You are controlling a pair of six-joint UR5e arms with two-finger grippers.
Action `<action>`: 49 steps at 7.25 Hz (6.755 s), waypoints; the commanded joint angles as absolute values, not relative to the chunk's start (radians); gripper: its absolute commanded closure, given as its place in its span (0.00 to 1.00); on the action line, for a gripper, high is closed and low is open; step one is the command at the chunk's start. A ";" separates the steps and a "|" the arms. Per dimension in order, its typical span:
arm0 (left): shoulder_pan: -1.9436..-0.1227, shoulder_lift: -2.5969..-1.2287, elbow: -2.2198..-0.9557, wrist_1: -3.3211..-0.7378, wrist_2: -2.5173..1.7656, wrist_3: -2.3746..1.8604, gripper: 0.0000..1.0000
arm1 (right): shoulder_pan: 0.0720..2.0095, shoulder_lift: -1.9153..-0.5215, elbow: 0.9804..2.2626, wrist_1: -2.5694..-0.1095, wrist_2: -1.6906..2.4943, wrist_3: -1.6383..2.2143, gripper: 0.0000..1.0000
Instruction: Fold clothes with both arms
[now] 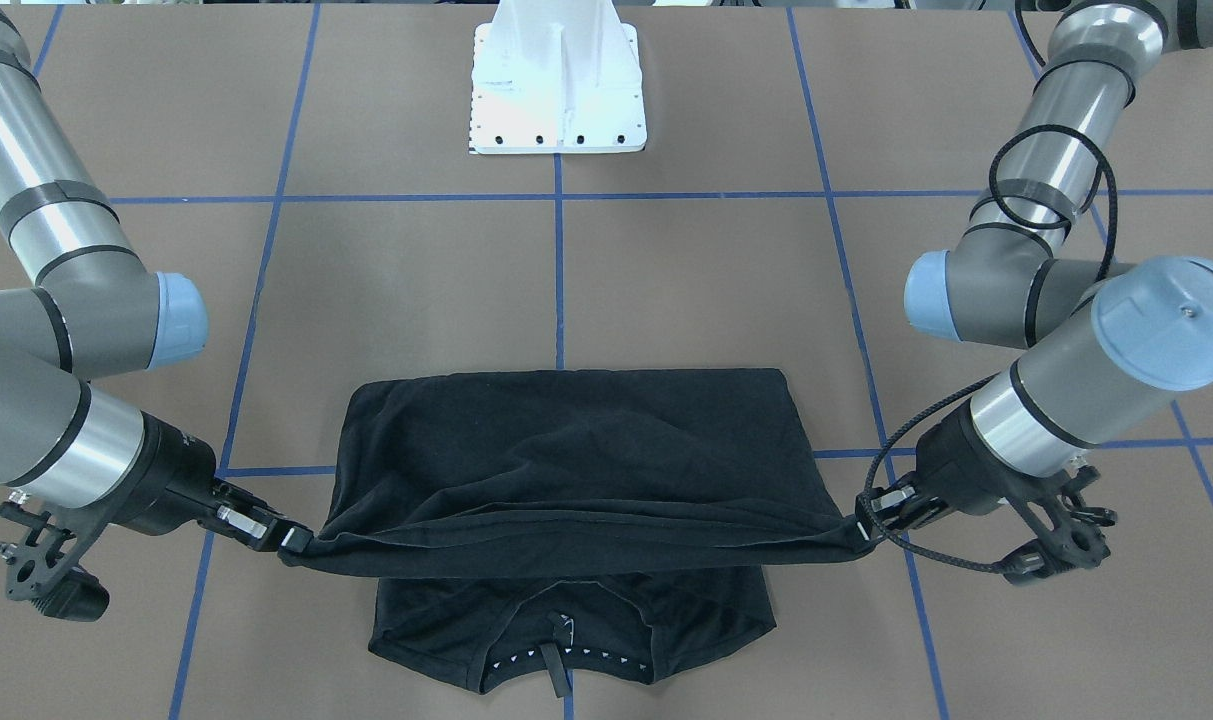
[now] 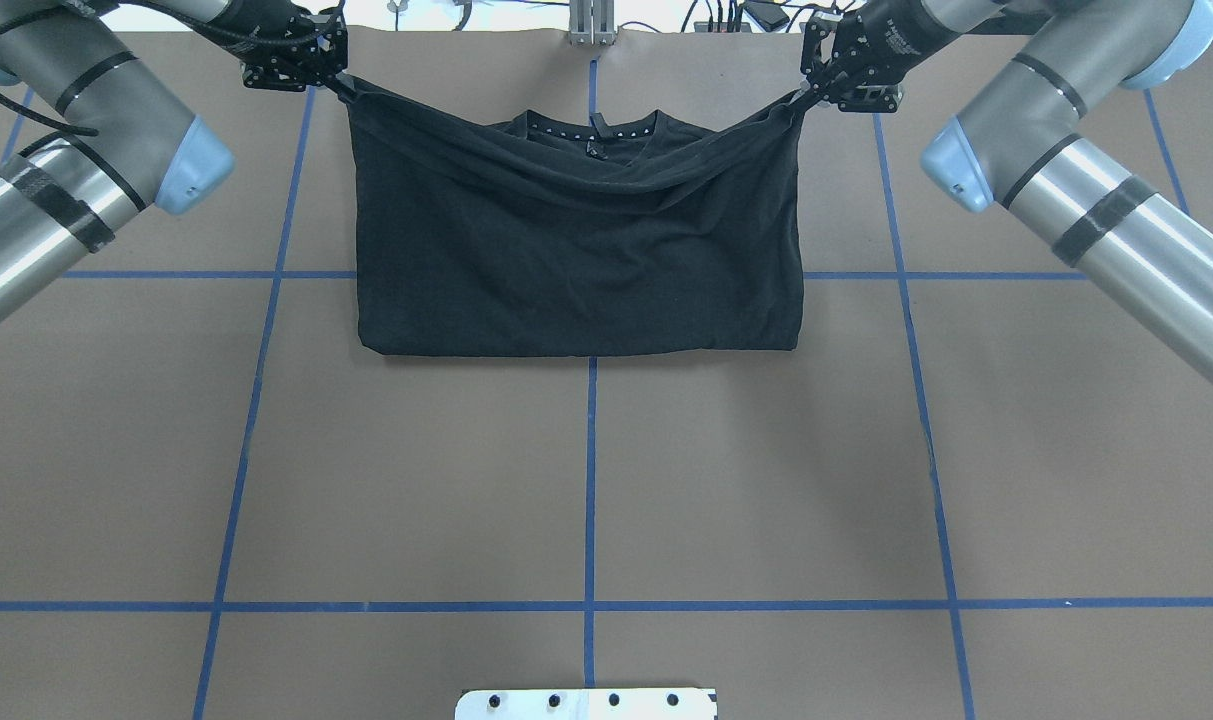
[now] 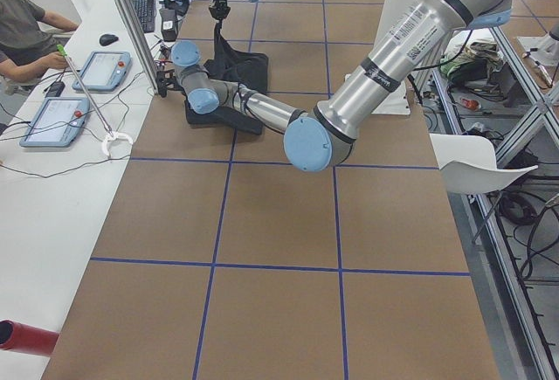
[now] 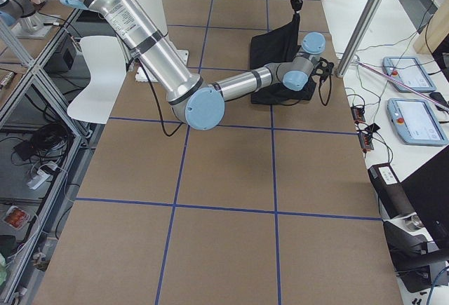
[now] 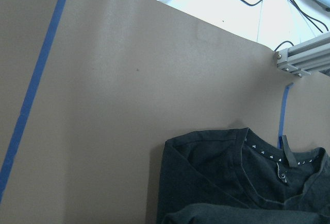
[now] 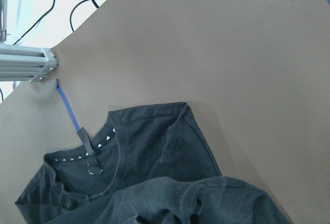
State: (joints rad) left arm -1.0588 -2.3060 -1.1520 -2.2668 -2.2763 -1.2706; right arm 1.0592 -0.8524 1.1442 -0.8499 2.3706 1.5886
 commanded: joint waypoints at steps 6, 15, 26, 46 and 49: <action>-1.048 -2.292 -1.103 -2.276 -2.200 -1.270 1.00 | 1.091 -0.870 1.045 -0.851 2.306 1.585 1.00; -0.983 -2.356 -1.103 -2.273 -2.143 -1.401 1.00 | 1.057 -0.816 1.043 -0.856 2.277 1.586 1.00; -0.989 -2.356 -1.045 -2.273 -2.048 -1.391 1.00 | 1.051 -0.828 1.020 -0.897 2.154 1.592 1.00; -0.914 -2.320 -1.129 -2.327 -1.708 -1.388 1.00 | 0.890 -0.848 1.123 -0.902 1.645 1.491 1.00; -0.896 -2.223 -1.174 -2.349 -1.648 -1.338 1.00 | 0.842 -0.926 1.121 -0.792 1.511 1.405 1.00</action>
